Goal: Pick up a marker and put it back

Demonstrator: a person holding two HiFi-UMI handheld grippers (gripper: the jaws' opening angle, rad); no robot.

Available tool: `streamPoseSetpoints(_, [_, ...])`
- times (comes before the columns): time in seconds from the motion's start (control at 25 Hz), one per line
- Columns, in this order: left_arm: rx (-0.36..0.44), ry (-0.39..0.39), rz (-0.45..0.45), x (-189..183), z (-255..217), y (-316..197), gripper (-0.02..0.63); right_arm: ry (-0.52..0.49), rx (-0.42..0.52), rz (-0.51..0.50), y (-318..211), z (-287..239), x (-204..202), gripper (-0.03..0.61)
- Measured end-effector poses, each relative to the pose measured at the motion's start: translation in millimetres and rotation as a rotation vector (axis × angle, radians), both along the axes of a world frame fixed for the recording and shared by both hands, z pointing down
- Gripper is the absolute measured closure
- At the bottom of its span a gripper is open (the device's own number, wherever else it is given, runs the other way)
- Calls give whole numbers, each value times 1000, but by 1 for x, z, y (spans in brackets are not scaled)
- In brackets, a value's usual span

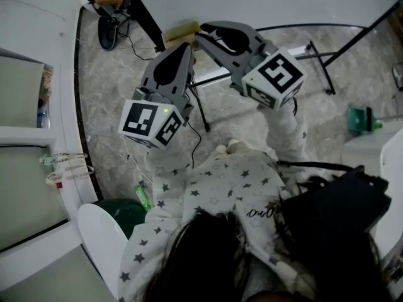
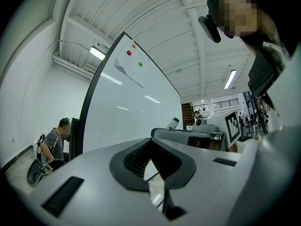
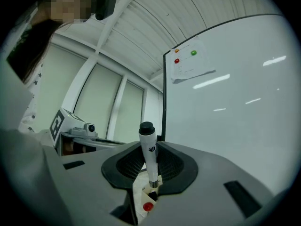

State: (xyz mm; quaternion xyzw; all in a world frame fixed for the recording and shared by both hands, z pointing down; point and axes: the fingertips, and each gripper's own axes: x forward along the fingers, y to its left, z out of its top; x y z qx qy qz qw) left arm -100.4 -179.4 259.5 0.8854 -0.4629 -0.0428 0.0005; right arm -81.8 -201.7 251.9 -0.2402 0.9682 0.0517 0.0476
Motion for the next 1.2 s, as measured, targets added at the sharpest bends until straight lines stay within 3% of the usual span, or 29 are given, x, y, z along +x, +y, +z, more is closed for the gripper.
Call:
streamPoseSetpoints(0.32, [-3,-39,14,1,7,-1,614,-10,-6,1,-2,2,0,500])
streamPoseSetpoints(1.2, [10,-7,-6,2,16,-14,614,-8,-36,34,-19,16,1,500])
